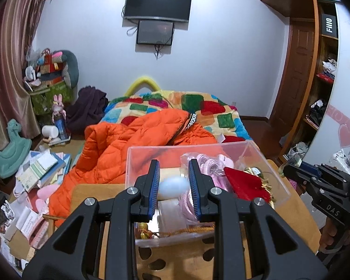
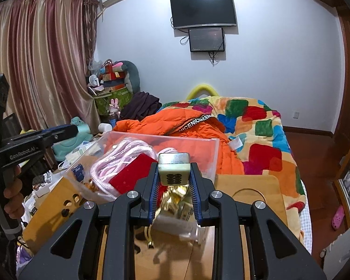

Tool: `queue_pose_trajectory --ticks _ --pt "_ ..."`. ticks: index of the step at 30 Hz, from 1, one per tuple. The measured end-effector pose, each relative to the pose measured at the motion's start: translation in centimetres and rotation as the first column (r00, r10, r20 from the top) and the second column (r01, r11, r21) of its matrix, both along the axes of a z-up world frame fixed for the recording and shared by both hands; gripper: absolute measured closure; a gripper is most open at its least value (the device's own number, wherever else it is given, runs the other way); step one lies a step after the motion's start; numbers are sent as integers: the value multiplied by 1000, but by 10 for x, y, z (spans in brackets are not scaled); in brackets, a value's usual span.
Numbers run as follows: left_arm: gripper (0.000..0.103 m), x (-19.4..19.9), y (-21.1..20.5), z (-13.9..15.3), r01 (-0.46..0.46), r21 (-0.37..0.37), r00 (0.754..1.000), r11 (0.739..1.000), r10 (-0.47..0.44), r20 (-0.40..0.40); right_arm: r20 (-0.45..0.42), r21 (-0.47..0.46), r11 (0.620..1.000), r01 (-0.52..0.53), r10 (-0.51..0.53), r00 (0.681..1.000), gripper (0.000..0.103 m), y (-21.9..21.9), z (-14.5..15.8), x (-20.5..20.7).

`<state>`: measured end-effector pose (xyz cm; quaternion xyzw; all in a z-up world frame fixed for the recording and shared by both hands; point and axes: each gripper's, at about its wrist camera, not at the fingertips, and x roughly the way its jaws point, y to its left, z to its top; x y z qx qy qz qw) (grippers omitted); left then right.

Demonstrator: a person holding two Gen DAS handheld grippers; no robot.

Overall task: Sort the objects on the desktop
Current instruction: 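Lower the mint tube into the clear box with the left tool while the right drops the block in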

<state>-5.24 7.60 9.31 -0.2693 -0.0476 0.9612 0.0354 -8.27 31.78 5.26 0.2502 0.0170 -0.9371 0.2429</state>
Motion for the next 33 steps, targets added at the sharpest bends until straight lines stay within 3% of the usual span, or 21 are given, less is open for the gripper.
queue_pose_trajectory --ticks 8,16,21,24,26,30,33 --pt "79 -28 -6 -25 -12 15 997 1000 11 83 36 15 1000 -24 23 999 81 -15 -12 -35" --pt "78 -25 -5 -27 -7 -4 997 1000 8 76 67 64 997 -44 40 997 80 -31 -27 -51" --pt "71 -24 -5 -28 -12 5 997 1000 11 81 62 96 995 -37 31 998 80 -37 -30 -50" --pt "66 -21 -4 -28 -3 15 996 1000 2 87 55 112 993 -33 27 998 69 -38 -29 -48" --pt "55 -18 -4 -27 -4 18 996 1000 2 87 37 117 993 -24 20 999 54 -39 -27 -44" --pt "52 -11 -3 -21 2 21 997 1000 -3 71 1 137 990 -24 24 1000 50 -41 -20 -32" --pt "42 -4 -3 -16 -3 18 998 1000 2 57 -22 145 989 -4 7 1000 33 -41 -15 -25"
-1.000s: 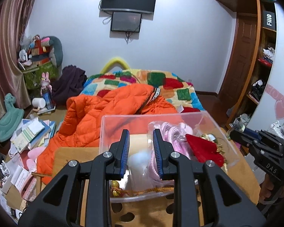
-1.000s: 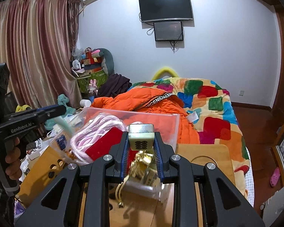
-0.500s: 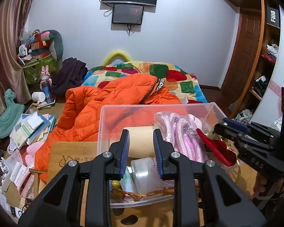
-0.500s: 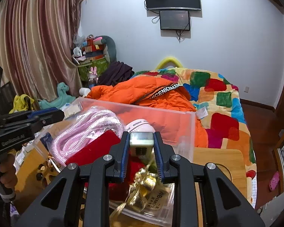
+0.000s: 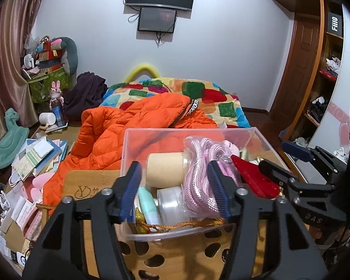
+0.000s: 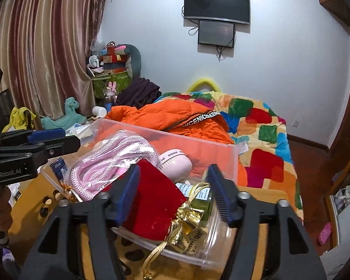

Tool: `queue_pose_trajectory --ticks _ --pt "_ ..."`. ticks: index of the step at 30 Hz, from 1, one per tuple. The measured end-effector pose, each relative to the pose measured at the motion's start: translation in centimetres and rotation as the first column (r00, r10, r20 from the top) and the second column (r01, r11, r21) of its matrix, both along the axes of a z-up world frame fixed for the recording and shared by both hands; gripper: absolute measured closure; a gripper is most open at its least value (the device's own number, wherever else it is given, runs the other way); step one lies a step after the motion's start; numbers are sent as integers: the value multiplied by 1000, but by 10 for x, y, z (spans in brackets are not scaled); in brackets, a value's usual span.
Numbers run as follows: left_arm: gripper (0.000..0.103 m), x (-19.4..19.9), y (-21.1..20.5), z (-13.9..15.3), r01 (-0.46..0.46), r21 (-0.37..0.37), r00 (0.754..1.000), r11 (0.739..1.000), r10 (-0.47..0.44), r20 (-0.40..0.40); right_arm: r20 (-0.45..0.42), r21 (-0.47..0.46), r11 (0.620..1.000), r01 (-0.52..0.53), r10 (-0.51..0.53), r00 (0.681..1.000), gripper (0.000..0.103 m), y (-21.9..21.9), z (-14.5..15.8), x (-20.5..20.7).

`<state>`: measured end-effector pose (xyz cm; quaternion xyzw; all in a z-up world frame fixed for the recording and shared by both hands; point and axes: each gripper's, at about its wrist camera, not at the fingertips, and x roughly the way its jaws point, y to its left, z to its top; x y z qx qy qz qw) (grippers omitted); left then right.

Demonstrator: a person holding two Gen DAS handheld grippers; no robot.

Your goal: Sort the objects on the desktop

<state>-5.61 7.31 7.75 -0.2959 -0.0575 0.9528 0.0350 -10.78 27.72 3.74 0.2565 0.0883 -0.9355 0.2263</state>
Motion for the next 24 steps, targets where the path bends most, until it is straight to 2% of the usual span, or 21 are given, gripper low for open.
queue_pose_trajectory --ticks 1,3,5,7,10,14,24 --pt "41 2 0 2 -1 -1 1000 1000 1 -5 -10 -4 1000 7 -7 1000 29 1 2 4" --pt "36 8 0 6 -4 -7 1000 1000 4 -13 -20 -13 1000 14 -14 1000 27 4 5 9" --pt "27 13 1 8 -8 -7 1000 1000 8 -17 -17 -18 1000 17 -17 1000 21 7 8 15" --pt "23 20 1 11 -7 1 1000 1000 7 -19 -10 -30 999 23 -23 1000 17 10 11 23" --pt "8 29 3 12 -13 -5 1000 1000 13 -16 -3 -43 999 24 -24 1000 14 14 13 33" --pt "7 43 7 15 -21 -20 999 1000 20 -28 -7 -54 998 39 -39 999 2 21 15 49" --pt "7 85 22 10 1 -21 999 1000 -2 -45 -29 -94 994 61 -64 998 1 33 16 96"
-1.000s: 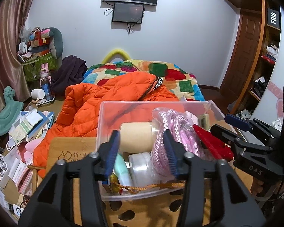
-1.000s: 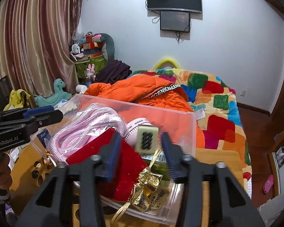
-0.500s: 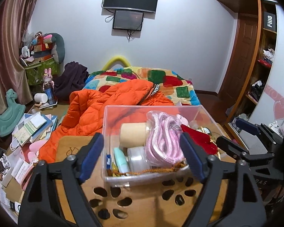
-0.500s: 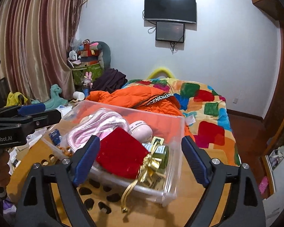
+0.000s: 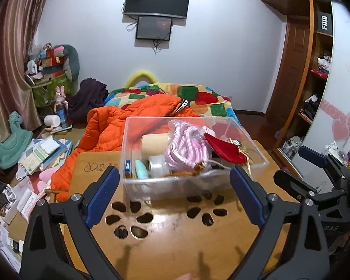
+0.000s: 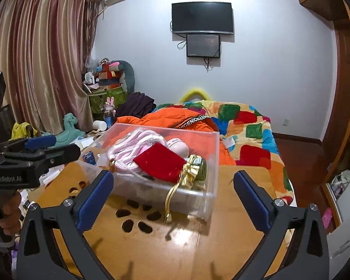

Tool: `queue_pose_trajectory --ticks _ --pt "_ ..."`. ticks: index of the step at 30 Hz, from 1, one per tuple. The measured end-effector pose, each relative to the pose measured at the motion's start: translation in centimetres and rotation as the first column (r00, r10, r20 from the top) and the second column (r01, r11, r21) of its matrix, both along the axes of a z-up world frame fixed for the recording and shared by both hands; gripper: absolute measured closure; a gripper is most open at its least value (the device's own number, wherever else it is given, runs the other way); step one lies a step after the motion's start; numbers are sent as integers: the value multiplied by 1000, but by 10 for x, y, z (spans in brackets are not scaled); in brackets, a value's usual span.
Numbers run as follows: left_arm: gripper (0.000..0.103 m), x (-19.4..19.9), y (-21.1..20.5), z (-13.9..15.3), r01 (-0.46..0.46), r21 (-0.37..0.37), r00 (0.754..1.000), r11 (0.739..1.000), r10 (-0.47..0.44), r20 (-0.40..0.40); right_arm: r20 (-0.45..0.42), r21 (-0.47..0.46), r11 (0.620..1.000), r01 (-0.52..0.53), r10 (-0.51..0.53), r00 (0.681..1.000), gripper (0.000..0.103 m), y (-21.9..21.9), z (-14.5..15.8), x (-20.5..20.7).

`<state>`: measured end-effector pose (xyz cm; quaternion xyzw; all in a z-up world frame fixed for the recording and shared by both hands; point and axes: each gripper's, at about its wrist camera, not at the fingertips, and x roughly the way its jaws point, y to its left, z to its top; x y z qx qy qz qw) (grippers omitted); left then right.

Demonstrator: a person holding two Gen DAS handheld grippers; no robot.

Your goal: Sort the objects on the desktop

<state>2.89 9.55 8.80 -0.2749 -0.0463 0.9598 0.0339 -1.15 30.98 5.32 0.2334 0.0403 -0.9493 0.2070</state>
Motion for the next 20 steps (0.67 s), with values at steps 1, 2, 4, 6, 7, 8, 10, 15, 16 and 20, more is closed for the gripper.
queue_pose_trajectory --ticks 1,2,4,6,7,8,10,15,16,20 --pt "7 5 3 -1 -7 -8 1000 1000 7 -6 4 -1 1000 6 -6 1000 1 1 -1 3" --pt "7 8 4 -2 -8 -9 1000 1000 8 -7 8 2 1000 18 -18 1000 1 3 -3 7" --pt "7 14 7 -4 5 -1 1000 1000 -5 2 8 5 1000 26 -26 1000 1 6 -5 13" --pt "7 21 10 -6 11 3 1000 1000 -11 7 3 4 1000 28 -28 1000 1 8 -6 22" --pt "7 23 11 -7 9 1 1000 1000 -9 7 0 2 1000 28 -28 1000 1 9 -7 25" --pt "7 27 13 -8 3 -4 1000 1000 -3 6 -1 -1 1000 28 -28 1000 1 12 -8 28" --pt "7 34 15 -10 -8 -11 1000 1000 8 3 -1 -4 1000 29 -29 1000 1 14 -9 35" --pt "7 45 17 -15 -28 -8 1000 1000 28 0 0 -13 1000 27 -27 1000 1 20 -12 45" --pt "7 46 17 -16 -35 -13 999 999 35 0 3 -15 1000 26 -26 1000 1 21 -13 46" --pt "7 46 19 -18 -43 -12 999 999 43 1 20 -28 999 29 -28 999 1 23 -19 48"
